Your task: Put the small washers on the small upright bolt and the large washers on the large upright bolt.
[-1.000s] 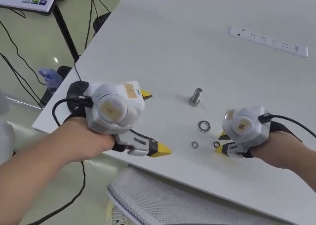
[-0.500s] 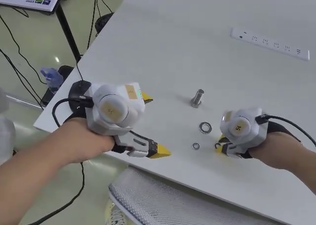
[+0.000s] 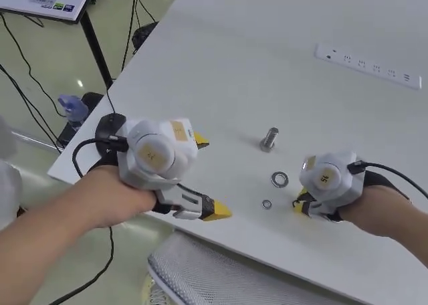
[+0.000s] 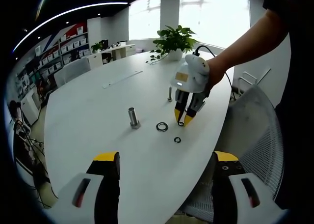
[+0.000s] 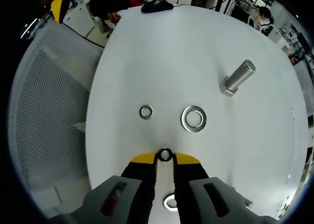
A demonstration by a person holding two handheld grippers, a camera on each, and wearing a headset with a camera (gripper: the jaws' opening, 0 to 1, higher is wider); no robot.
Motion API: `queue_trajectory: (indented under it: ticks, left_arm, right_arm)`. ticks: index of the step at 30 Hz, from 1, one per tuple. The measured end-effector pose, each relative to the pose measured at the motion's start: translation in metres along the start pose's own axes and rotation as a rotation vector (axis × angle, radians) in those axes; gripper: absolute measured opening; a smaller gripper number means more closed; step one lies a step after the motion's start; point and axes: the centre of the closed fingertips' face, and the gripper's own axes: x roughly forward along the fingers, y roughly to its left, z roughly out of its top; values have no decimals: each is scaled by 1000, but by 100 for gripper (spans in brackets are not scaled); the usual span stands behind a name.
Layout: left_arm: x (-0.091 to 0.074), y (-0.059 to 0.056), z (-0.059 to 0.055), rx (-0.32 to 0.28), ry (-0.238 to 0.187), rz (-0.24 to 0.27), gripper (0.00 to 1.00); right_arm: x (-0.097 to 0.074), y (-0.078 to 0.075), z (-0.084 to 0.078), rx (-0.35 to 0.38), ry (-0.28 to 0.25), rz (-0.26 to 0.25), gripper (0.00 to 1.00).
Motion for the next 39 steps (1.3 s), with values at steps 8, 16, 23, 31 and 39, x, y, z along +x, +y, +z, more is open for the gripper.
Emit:
queue_trajectory:
  ticks: [8,16,23,31,39]
  left_arm:
    - [4,1,1,-1,2,-2,77]
    - [9,3,7,-13,-19,-1,79]
    - [15,2,13,-15,-25,0,81]
    - [19,-2,16,2,-10,-10,82]
    - [21,-3,16,4,-1,-12,83]
  right_arm:
    - [-8,-5,1,28,-9,-3,13]
    - [-26,-14,-9,94,-34,-8,13]
    - [-43,-18,-29,126,-27,-24,13]
    - [-61,-19,-49,164,-29,-44,13]
    - [-76,-24,-72,210,-18,-64,13]
